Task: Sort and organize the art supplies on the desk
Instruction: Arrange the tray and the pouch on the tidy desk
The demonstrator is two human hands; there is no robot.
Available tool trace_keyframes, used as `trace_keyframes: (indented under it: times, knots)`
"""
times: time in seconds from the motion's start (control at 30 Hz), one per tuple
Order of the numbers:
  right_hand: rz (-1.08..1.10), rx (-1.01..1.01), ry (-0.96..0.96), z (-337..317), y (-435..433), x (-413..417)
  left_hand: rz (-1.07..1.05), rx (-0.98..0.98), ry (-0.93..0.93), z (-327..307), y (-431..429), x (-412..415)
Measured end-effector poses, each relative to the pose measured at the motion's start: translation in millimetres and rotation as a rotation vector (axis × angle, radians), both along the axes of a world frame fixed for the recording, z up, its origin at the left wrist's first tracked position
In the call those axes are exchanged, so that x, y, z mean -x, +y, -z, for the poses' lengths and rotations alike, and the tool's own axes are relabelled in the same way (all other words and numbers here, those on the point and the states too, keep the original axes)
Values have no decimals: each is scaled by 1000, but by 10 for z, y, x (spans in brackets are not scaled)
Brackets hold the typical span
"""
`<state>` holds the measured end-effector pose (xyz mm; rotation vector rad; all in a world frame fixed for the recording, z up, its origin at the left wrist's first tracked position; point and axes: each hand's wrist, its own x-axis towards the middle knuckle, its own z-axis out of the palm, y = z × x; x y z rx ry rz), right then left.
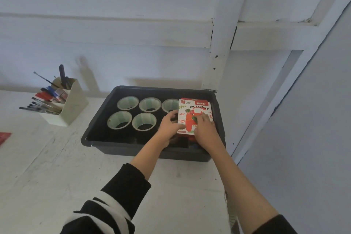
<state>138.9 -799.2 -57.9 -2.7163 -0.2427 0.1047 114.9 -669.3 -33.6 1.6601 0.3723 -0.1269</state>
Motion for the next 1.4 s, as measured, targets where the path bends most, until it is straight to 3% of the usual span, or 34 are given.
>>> trace_keyframes:
  times: [0.17,0.27,0.37,0.47,0.63,0.73,0.83,0.97,1.13,1.23,1.33,1.4]
  knots:
    - [-18,-10,-88,-36,-5,55,-327,108,-166,-1,82,121]
    - [-131,13,-221,-90,100,128,-411,244,-223,-60,197,222]
    - [-153,-137,-293,-161,416,255,-454,319,-278,-136,509,340]
    - [-184,-327,-346,-229,970,442,-491,292,-358,-218,1052,506]
    - [-407,-454,-404,-209,2334,801,-612,115,-417,-292,2415,896]
    - [-591,-527,-284,-67,3319,1105,-723,-32,-386,-187,3440,1263]
    - [-665,-651,-8,153,4160,1422,-743,-312,-247,16,4373,1698]
    - [-498,-811,463,350,5171,1770,-495,-903,196,483,5602,2314]
    - [-357,-785,672,446,5790,2108,-353,-857,512,806,6233,2648]
    - [-345,-847,725,422,5932,2174,-378,-880,468,809,6308,2656]
    - [-178,-1009,803,402,6038,2100,-424,-850,422,741,6373,2645]
    - [-85,-1110,873,431,6065,2037,-436,-723,440,705,6406,2675]
